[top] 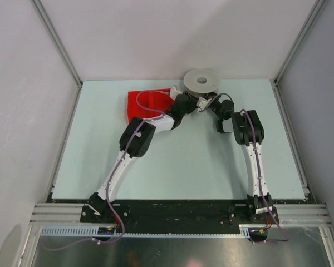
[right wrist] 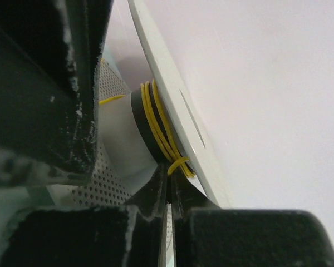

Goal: Wrap the cables

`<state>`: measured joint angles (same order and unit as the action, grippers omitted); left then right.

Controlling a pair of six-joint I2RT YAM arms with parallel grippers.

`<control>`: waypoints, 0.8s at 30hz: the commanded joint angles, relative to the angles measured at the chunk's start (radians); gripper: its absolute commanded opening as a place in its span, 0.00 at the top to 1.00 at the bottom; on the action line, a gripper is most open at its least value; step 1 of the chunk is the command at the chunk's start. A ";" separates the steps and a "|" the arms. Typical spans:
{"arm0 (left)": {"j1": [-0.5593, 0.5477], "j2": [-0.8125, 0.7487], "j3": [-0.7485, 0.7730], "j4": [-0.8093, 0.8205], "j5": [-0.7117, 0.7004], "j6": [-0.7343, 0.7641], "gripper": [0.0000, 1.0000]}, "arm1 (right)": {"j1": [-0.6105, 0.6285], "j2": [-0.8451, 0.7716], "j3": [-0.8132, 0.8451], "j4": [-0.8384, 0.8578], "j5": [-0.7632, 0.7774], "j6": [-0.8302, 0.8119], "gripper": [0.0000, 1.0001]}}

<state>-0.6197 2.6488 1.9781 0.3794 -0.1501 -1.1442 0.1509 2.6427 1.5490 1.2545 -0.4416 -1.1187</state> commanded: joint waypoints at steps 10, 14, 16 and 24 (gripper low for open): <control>-0.027 -0.275 -0.237 0.033 -0.032 0.181 0.48 | -0.043 0.024 -0.024 0.031 0.002 -0.071 1.00; -0.029 -0.315 -0.256 -0.016 -0.045 0.283 0.47 | -0.039 0.030 -0.026 0.031 -0.016 -0.086 1.00; -0.030 -0.331 -0.247 -0.069 -0.052 0.314 0.47 | -0.036 0.035 -0.026 0.031 -0.020 -0.092 1.00; -0.034 -0.398 -0.290 -0.151 -0.064 0.387 0.43 | -0.036 0.036 -0.043 0.048 -0.044 -0.106 1.00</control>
<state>-0.6487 2.3447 1.7149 0.2523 -0.1848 -0.8394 0.1184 2.6450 1.5314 1.2728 -0.4751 -1.1919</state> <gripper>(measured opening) 0.564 0.032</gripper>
